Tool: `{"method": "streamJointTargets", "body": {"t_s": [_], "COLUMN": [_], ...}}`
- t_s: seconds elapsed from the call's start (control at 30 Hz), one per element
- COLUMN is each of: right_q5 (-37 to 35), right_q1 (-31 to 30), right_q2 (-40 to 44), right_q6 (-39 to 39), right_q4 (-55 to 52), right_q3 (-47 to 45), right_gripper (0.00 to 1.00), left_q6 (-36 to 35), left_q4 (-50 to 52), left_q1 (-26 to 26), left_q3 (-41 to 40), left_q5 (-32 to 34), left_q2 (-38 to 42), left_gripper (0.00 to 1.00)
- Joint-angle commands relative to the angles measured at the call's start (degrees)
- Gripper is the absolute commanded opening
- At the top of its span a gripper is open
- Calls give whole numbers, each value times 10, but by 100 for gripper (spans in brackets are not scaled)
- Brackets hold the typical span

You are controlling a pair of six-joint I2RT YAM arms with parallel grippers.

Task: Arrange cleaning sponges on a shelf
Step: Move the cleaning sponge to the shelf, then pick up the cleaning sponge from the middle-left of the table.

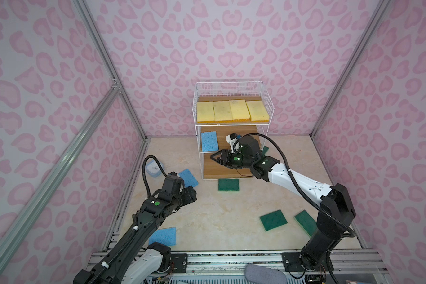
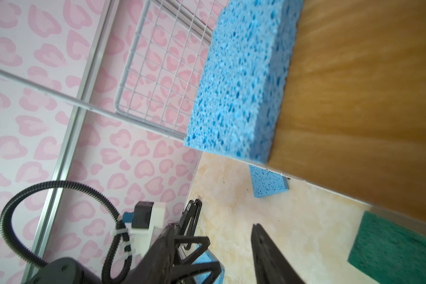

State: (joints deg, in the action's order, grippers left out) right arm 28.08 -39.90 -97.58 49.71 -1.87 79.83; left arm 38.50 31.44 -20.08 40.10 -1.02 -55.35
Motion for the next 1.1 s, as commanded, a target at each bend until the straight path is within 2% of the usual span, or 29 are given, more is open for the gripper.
{"method": "streamJointTargets", "body": {"t_s": [0.0, 0.2, 0.53, 0.87, 1.07], "right_q5": [0, -2, 12, 23, 25], "right_q1": [-4, -7, 18, 88, 119], "right_q2": [26, 90, 192, 295, 334], "right_q6": [-17, -41, -60, -75, -79], "right_q4": [20, 13, -18, -68, -93], "right_q3": [-37, -116, -214, -285, -308], "right_gripper": [55, 61, 63, 64, 64], "left_q6": [22, 42, 45, 50, 57], "left_q4": [-60, -122, -163, -193, -219], "left_q1": [15, 52, 75, 94, 95], "left_q3": [-1, 2, 63, 94, 102], "left_q5": [5, 14, 46, 52, 45], "left_q2": [-42, -144, -281, -374, -419], "left_gripper": [71, 67, 64, 59, 52]}}
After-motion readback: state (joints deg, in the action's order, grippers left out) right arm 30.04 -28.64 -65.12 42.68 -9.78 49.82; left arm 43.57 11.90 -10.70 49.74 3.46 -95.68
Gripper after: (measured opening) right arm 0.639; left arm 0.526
